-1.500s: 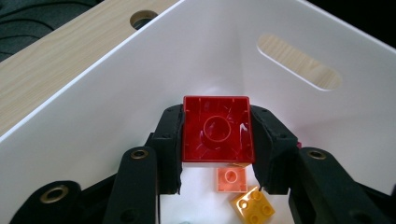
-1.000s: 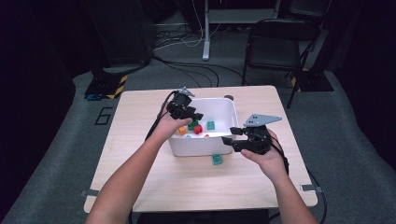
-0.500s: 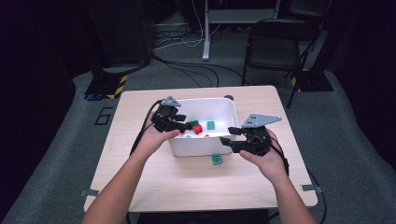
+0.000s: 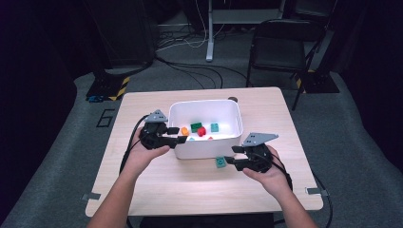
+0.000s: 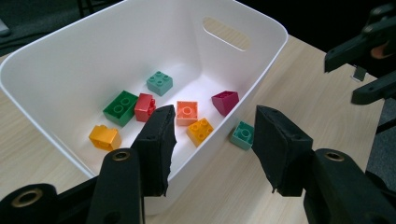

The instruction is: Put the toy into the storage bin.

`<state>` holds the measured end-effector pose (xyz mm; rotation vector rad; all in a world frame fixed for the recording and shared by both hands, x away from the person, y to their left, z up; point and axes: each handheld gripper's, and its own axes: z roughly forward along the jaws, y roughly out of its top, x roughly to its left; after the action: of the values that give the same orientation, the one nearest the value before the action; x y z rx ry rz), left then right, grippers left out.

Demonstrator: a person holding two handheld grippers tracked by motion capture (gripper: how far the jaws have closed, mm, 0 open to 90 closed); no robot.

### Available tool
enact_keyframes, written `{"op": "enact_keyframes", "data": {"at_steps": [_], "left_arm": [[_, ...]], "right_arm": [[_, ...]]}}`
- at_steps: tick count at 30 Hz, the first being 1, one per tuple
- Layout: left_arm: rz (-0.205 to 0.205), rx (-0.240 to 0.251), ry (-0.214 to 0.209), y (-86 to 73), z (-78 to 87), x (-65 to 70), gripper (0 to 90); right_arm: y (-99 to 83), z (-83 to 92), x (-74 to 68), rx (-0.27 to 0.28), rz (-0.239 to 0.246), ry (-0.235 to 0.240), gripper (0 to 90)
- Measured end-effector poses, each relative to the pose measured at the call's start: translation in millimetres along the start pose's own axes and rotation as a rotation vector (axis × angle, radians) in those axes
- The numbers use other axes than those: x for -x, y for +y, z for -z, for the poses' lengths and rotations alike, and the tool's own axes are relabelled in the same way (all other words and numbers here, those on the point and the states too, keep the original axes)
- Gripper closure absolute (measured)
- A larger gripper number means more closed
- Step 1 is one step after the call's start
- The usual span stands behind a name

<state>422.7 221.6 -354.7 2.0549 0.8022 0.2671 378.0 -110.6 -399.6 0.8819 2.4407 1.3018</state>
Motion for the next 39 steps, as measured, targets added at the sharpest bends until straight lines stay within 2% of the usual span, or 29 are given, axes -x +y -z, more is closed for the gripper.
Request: {"op": "enact_keyframes", "data": {"at_steps": [9,19,28,34,39], "left_arm": [[0.001,0.009,0.025,-7.5,5.7,-1.7,47.8],[0.004,0.026,0.029,-14.6,12.4,-3.2,47.8],[0.013,0.004,0.015,-20.0,9.3,-6.7,47.8],[0.009,0.013,0.009,-20.1,10.3,-5.7,47.8],[0.005,0.020,0.005,-20.4,13.5,-5.7,47.9]], "right_arm": [[-22.6,-29.0,3.6,-0.034,-0.042,-0.001,48.4],[-46.2,-62.0,12.1,-0.087,-0.089,-0.065,47.6],[-53.5,-78.8,15.0,-0.111,-0.091,-0.083,47.5],[-57.6,-90.8,15.4,-0.142,-0.100,-0.102,46.6],[-58.3,-99.3,14.8,-0.157,-0.099,-0.094,45.1]]}}
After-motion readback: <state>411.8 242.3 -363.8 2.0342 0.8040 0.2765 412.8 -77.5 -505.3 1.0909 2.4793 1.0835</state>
